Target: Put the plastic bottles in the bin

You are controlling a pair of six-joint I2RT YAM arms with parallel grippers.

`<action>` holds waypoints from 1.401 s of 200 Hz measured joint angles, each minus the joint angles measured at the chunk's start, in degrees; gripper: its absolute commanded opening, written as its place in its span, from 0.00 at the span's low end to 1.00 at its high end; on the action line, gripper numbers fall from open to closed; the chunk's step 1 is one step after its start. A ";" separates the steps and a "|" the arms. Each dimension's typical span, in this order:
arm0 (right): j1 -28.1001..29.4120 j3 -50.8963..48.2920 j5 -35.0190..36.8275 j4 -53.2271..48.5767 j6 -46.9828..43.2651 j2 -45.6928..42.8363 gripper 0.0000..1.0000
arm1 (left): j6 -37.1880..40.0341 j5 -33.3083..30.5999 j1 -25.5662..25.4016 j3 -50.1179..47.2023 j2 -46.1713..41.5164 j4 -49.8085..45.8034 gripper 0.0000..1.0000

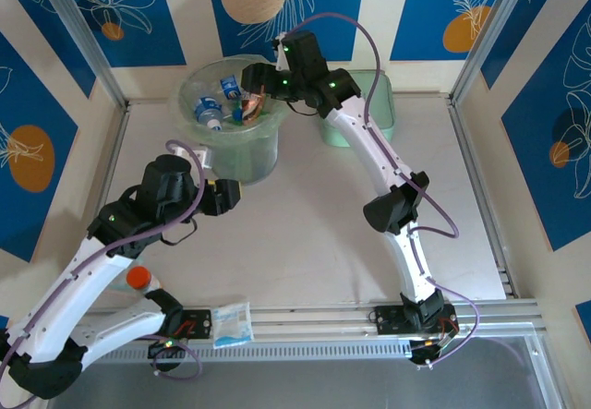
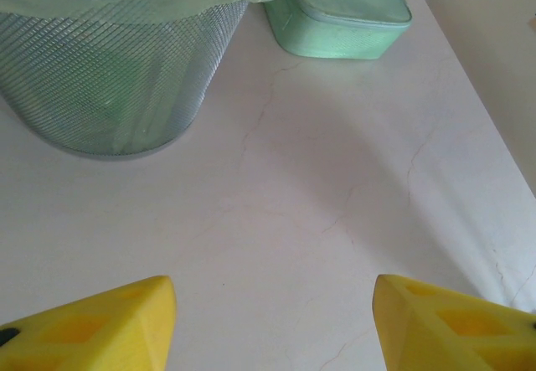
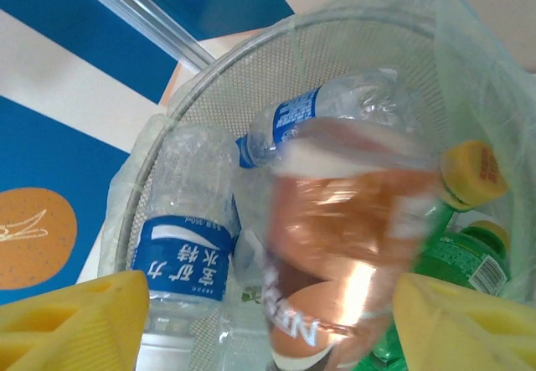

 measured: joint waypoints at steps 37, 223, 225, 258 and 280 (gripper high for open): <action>0.04 0.00 -0.11 0.00 0.04 -0.02 0.81 | 0.00 -0.35 0.00 0.00 0.07 0.00 0.64; -2.60 0.72 -5.42 2.89 -3.43 3.13 0.43 | 2.58 -3.78 0.00 3.45 3.58 -0.09 0.66; -2.62 0.72 -5.46 2.89 -3.45 3.32 0.43 | 2.58 -3.78 0.00 3.41 3.58 -0.04 0.66; -2.34 0.76 -5.95 2.86 -3.45 4.33 0.43 | 2.58 -3.78 0.00 3.04 3.96 0.15 0.66; -2.25 2.10 -6.12 2.78 -3.65 4.33 0.47 | 2.60 -3.78 0.04 3.04 4.55 0.17 0.67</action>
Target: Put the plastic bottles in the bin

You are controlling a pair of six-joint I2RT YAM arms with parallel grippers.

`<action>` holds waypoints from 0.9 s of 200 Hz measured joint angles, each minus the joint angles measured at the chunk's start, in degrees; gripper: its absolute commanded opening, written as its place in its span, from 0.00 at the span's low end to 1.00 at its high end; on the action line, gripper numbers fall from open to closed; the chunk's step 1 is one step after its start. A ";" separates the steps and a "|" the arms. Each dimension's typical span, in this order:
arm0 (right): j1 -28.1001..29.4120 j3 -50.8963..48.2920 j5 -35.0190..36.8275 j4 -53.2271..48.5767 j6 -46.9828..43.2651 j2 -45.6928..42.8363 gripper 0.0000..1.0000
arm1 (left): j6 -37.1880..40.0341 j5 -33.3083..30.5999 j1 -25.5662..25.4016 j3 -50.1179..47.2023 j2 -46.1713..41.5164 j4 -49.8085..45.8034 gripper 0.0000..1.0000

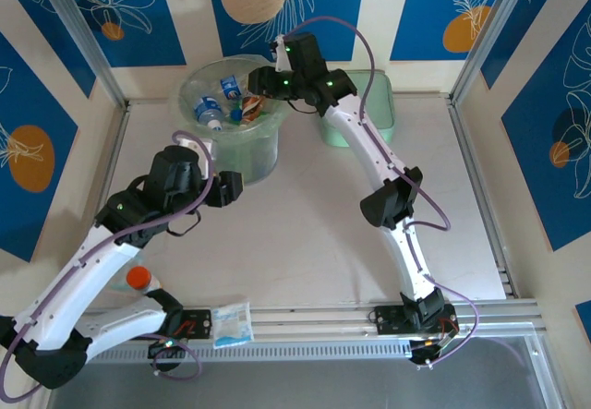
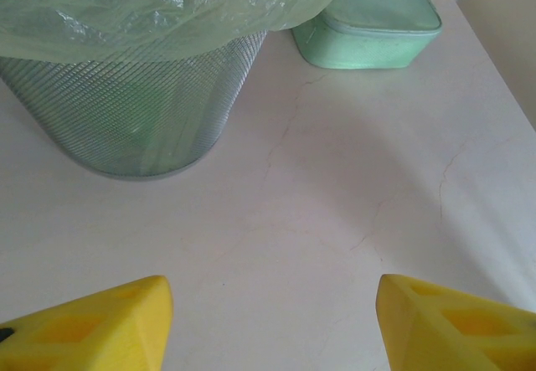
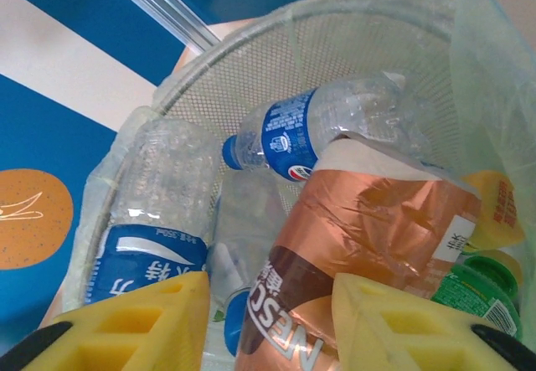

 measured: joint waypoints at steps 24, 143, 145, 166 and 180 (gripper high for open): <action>0.52 1.81 0.42 -0.20 -1.27 -1.20 0.58 | 0.68 -0.28 0.00 0.39 1.14 -0.09 0.74; -9.60 -82.95 31.87 9.84 0.39 -70.07 0.95 | 10.99 -34.84 4.81 -13.77 1.29 16.37 0.99; -10.27 -84.83 32.24 10.03 0.50 -70.93 0.95 | 10.93 -35.34 5.07 -14.93 1.14 16.79 0.99; -15.58 -104.13 36.26 14.23 0.63 -79.65 0.99 | 10.71 -40.06 7.32 -24.72 -0.96 20.65 0.99; -17.79 -116.39 38.82 17.38 -1.90 -86.09 0.99 | 11.08 -42.69 8.81 -29.38 -2.38 24.24 0.99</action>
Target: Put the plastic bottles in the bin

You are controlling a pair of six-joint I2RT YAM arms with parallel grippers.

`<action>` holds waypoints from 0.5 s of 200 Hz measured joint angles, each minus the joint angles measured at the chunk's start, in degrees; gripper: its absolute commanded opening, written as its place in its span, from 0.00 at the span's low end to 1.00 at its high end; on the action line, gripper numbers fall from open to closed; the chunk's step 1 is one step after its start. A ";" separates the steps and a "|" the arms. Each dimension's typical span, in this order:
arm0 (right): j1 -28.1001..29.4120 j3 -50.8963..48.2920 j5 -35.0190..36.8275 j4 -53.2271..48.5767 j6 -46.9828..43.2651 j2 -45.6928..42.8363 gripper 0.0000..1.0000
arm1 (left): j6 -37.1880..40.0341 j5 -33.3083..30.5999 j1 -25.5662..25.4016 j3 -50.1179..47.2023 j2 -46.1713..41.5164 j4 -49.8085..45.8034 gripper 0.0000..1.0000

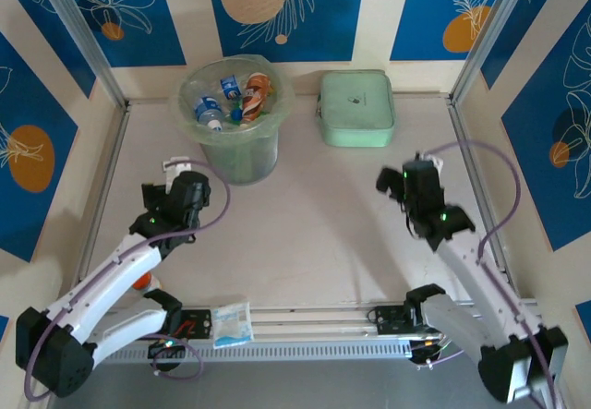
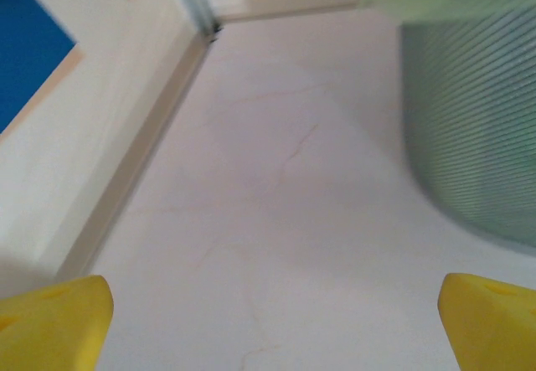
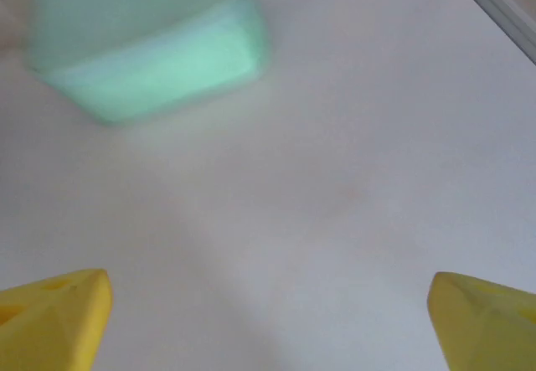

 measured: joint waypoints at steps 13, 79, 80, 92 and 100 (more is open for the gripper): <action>-1.77 -7.67 1.90 3.10 -2.80 -4.50 0.99 | 0.90 -1.33 2.05 -2.78 -0.04 4.09 0.99; -7.76 -17.14 10.58 20.39 -8.70 9.16 0.99 | 7.65 3.13 11.65 -10.23 23.63 32.89 0.99; -7.78 -17.18 10.54 20.83 -8.92 9.57 0.99 | 7.80 3.41 11.74 -10.34 24.15 33.27 0.99; -8.20 -17.86 9.53 26.56 -11.78 12.63 0.99 | 10.01 5.97 12.48 -11.28 27.15 37.07 0.99; -8.61 -18.23 8.24 30.77 -13.68 14.27 0.99 | 11.30 7.26 12.83 -12.20 27.96 40.63 0.99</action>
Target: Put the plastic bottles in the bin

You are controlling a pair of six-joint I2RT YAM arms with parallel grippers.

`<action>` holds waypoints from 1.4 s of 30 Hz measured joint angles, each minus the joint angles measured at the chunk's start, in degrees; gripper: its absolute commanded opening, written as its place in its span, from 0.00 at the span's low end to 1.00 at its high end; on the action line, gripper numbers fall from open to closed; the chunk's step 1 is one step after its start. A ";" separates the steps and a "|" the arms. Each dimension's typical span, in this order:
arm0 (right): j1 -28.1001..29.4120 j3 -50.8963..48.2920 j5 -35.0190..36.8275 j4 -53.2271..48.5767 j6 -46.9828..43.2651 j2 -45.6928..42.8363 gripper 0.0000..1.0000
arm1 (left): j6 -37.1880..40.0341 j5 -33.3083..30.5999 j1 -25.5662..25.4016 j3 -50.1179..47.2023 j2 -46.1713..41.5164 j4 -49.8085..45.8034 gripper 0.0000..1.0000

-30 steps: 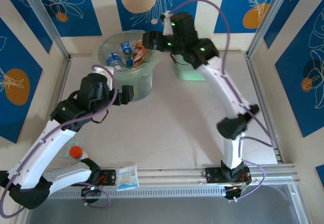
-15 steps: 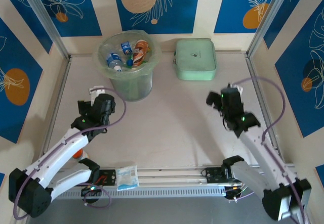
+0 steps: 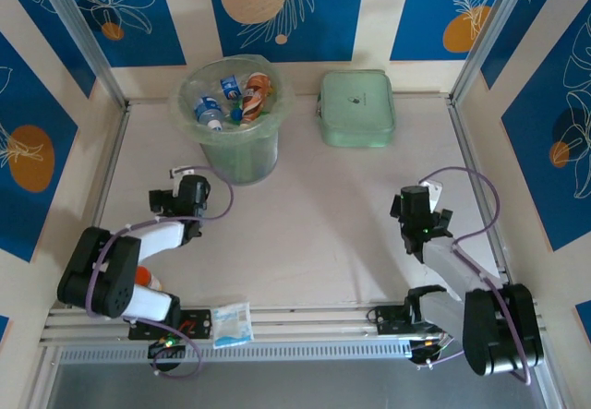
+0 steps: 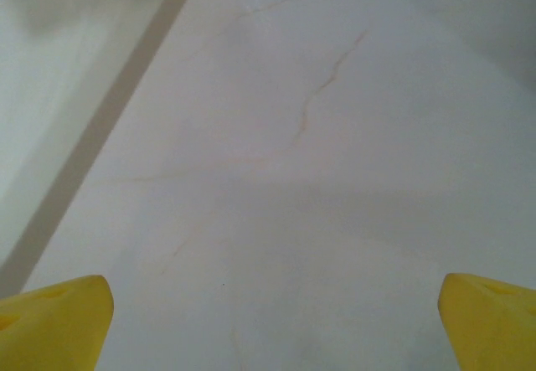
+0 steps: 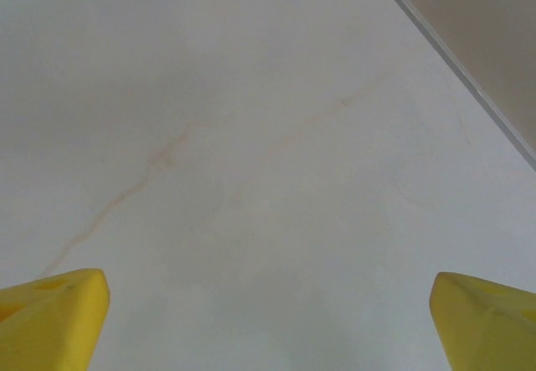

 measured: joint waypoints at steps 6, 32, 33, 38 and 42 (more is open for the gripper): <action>-4.61 -1.57 -16.02 21.90 -7.23 8.22 0.99 | 4.98 10.05 4.11 -5.70 3.63 22.14 0.99; -6.49 2.49 -34.45 41.33 -9.11 26.58 0.99 | 6.60 28.74 8.79 -6.88 8.20 33.81 0.99; -6.49 2.49 -34.45 41.33 -9.11 26.58 0.99 | 6.60 28.94 8.79 -6.88 8.20 33.81 0.99; -6.49 2.49 -35.04 41.29 -9.14 26.58 0.99 | 6.60 29.57 8.74 -6.88 8.20 33.79 0.99; -6.49 2.54 -35.50 41.31 -9.14 26.58 0.99 | 6.60 29.94 8.74 -6.88 8.20 33.79 0.99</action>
